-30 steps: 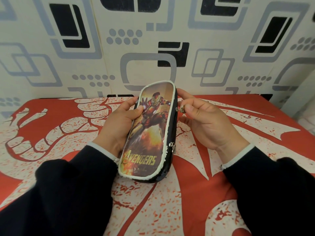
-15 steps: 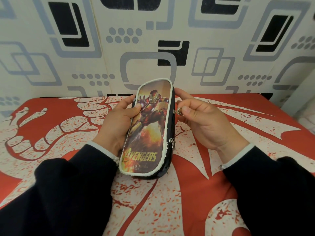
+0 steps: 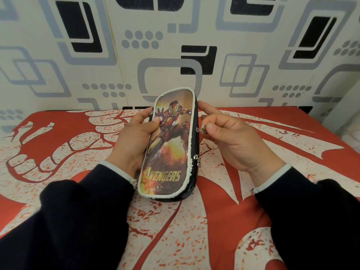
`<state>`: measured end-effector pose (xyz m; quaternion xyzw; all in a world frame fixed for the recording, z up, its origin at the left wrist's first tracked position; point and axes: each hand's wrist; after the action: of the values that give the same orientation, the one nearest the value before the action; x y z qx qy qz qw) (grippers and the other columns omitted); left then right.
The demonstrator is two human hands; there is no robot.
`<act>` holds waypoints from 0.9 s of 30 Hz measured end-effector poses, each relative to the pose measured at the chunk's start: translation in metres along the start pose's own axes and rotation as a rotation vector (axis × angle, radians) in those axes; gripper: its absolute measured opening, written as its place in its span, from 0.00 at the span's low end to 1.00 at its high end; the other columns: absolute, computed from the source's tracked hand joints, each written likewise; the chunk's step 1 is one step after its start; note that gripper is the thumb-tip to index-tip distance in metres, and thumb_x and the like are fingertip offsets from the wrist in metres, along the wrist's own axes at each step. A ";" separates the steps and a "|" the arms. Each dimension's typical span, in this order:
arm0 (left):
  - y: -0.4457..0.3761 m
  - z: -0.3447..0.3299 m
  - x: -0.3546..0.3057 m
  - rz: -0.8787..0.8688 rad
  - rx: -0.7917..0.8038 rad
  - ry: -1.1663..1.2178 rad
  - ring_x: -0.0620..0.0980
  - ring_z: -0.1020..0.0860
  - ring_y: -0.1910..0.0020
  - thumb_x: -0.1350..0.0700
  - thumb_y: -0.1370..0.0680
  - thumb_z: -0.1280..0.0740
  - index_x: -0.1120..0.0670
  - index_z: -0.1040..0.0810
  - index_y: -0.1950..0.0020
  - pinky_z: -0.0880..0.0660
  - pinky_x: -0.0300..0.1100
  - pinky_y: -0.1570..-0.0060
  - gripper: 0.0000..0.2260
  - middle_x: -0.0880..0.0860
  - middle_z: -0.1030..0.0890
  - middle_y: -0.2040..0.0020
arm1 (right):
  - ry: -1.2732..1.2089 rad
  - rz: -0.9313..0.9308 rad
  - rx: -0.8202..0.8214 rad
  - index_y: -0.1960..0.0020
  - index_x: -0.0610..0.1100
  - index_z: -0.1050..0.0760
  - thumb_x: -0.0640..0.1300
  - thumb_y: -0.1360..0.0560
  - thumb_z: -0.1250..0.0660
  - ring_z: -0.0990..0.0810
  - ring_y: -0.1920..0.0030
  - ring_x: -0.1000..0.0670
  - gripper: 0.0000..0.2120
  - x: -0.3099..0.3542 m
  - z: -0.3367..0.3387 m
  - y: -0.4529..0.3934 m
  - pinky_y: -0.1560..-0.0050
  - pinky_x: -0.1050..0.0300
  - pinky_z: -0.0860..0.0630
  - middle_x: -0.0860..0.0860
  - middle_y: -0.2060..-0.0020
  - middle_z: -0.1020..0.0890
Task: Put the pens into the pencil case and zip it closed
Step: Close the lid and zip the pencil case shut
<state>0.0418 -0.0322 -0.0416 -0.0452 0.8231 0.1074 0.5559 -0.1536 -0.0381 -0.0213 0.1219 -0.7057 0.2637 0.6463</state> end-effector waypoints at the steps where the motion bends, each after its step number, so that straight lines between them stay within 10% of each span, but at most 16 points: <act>1: 0.000 0.000 0.000 -0.008 -0.008 0.003 0.50 0.16 0.68 0.62 0.26 0.35 0.50 0.23 0.43 0.22 0.41 0.73 0.13 0.53 0.14 0.63 | 0.023 -0.002 0.005 0.64 0.47 0.22 0.40 0.32 0.37 0.32 0.36 0.66 0.06 -0.001 0.000 0.000 0.30 0.52 0.40 0.48 0.30 0.32; 27: -0.010 0.009 0.002 -0.036 -0.082 0.018 0.53 0.16 0.63 0.61 0.26 0.34 0.49 0.25 0.40 0.21 0.46 0.68 0.16 0.54 0.14 0.58 | 0.083 0.002 0.048 0.64 0.48 0.20 0.41 0.31 0.36 0.34 0.30 0.51 0.06 -0.011 0.002 -0.002 0.29 0.40 0.43 0.50 0.31 0.31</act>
<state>0.0508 -0.0401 -0.0483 -0.0835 0.8219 0.1306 0.5481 -0.1533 -0.0424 -0.0314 0.1255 -0.6718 0.2862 0.6716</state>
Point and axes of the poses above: each hand's wrist, its own y-axis away from the middle knuckle, its own z-axis out of the back of the hand, x = y × z
